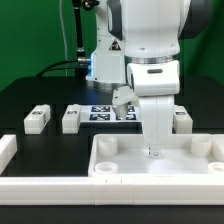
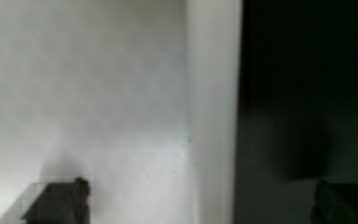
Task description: Assemble desk
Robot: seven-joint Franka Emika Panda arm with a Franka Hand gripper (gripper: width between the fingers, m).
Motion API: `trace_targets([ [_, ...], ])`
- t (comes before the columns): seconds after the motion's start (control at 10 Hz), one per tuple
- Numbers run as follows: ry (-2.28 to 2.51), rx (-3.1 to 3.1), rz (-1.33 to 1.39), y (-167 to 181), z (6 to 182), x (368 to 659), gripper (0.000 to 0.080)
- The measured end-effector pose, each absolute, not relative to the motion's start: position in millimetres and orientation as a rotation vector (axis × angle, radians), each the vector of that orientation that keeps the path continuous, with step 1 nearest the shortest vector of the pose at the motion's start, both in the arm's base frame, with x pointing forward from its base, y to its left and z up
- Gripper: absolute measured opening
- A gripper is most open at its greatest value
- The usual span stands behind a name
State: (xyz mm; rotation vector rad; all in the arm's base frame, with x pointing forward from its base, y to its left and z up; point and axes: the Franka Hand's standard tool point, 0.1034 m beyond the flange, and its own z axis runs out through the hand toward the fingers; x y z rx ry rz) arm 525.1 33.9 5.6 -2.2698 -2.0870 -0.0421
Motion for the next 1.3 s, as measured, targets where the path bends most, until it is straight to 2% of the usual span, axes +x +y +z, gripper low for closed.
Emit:
trace_targets([
  [0.6,-2.073,-2.284,-0.044,34,6.9,526,0.0649],
  [0.9,-1.729,-2.583,-0.039,56,51.9,526,0.0649],
  [1.0,-1.479,-2.73,-0.002,70,63.7,528,0.0649],
  [1.3,-1.25,-2.826,-0.028,75,63.1,530,0.0649],
])
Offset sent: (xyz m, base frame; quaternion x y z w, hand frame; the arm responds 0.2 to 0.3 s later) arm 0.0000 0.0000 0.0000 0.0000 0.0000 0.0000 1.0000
